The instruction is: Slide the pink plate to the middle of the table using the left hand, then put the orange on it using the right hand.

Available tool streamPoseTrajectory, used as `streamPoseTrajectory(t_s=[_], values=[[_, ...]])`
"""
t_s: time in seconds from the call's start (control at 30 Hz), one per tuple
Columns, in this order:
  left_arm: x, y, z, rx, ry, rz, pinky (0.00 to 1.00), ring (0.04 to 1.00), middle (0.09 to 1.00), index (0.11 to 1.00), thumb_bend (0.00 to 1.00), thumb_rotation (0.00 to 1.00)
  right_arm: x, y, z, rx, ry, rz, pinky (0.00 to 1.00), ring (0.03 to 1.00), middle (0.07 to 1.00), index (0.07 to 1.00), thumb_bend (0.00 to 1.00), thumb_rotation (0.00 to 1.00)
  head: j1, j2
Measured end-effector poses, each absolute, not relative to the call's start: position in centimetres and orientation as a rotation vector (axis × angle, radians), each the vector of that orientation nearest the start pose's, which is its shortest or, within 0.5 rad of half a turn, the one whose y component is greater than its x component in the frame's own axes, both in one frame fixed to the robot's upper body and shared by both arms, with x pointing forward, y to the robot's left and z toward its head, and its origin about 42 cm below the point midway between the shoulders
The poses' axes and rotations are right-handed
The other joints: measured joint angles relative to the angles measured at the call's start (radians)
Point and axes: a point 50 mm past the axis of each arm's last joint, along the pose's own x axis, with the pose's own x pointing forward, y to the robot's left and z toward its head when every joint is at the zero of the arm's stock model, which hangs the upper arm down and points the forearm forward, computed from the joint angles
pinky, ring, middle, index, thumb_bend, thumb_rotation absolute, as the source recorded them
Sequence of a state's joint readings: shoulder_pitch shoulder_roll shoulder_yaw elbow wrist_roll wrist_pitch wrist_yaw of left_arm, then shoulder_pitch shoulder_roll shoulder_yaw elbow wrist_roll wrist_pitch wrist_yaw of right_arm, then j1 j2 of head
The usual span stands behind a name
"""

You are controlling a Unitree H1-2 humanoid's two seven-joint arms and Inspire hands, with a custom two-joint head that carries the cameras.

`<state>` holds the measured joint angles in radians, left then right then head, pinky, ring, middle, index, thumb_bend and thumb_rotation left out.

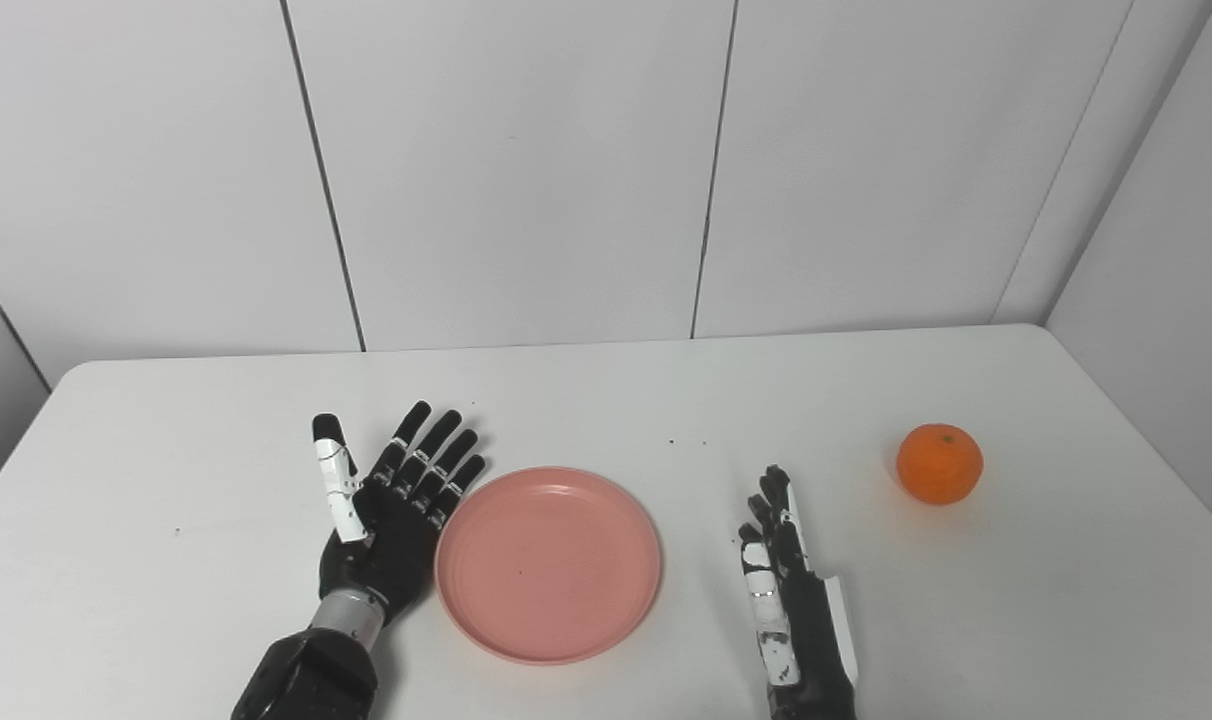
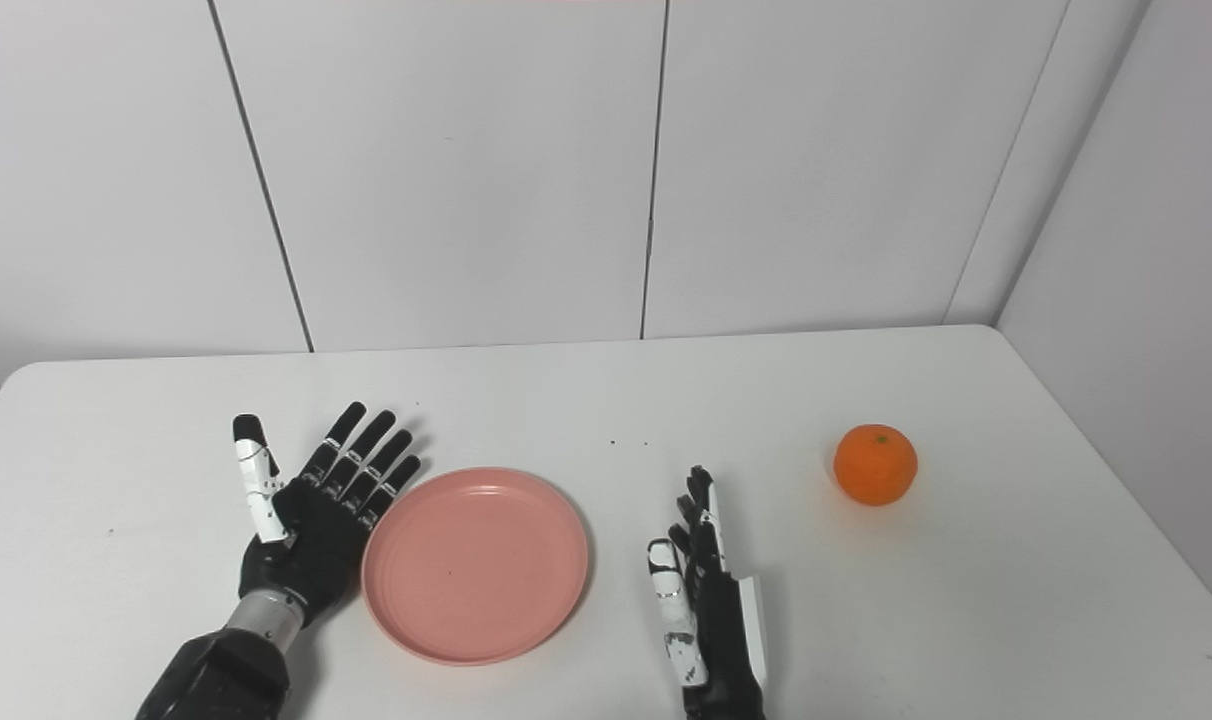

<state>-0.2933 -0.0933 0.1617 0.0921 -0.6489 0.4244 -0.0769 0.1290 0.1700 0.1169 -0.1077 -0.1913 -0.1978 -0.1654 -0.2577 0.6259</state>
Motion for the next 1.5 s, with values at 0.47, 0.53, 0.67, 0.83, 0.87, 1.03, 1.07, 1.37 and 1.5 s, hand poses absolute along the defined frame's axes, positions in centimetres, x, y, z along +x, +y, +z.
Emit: streamPoseTrajectory(t_s=[0.47,0.53,0.67,0.83,0.87,1.03,1.07,1.37,1.5], values=[[36.3,15.1,14.0,-0.785,0.197,-0.255,0.88,0.854,0.841,0.885,0.83,0.94,24.3,-13.9,11.6,0.02,-0.189,-0.091,0.92,0.959,0.989,0.985,0.72,0.98,0.0,0.0],[36.2,15.0,14.0,-0.786,0.2,-0.259,0.88,0.854,0.844,0.888,0.83,0.94,24.3,-13.9,11.5,0.022,-0.187,-0.09,0.92,0.959,0.989,0.986,0.72,0.98,0.0,0.0],[36.2,14.9,14.1,-0.789,0.203,-0.263,0.88,0.856,0.843,0.883,0.83,0.93,24.3,-13.8,11.5,0.022,-0.183,-0.089,0.92,0.964,0.988,0.985,0.72,0.99,-0.005,0.002],[36.0,14.7,14.1,-0.795,0.207,-0.261,0.87,0.856,0.841,0.882,0.83,0.93,24.3,-13.9,11.5,0.016,-0.18,-0.096,0.89,0.944,0.972,0.957,0.72,0.97,-0.005,0.0],[36.0,14.7,14.1,-0.796,0.207,-0.261,0.87,0.856,0.841,0.88,0.83,0.92,24.3,-13.9,11.5,0.005,-0.181,-0.106,0.88,0.938,0.964,0.938,0.71,0.97,-0.005,0.0],[35.9,14.6,14.0,-0.813,0.21,-0.269,0.9,0.864,0.853,0.896,0.83,0.94,24.2,-14.1,11.8,-0.043,-0.257,-0.185,0.9,0.941,0.952,0.887,0.67,0.98,-0.017,-0.003],[35.9,14.6,14.0,-0.816,0.211,-0.27,0.9,0.863,0.854,0.9,0.83,0.94,24.1,-14.1,11.9,-0.056,-0.271,-0.196,0.89,0.935,0.947,0.88,0.67,0.98,-0.017,-0.003],[36.4,15.0,13.9,-0.807,0.214,-0.284,0.86,0.854,0.84,0.887,0.84,0.93,24.2,-14.2,12.8,-0.187,-0.346,-0.228,0.95,0.945,0.937,0.879,0.7,1.0,-0.041,-0.009],[36.7,15.0,14.0,-0.808,0.21,-0.293,0.86,0.849,0.837,0.886,0.84,0.93,24.0,-15.2,13.3,-0.294,-0.362,-0.238,0.92,0.927,0.934,0.882,0.72,0.99,-0.048,-0.015]])
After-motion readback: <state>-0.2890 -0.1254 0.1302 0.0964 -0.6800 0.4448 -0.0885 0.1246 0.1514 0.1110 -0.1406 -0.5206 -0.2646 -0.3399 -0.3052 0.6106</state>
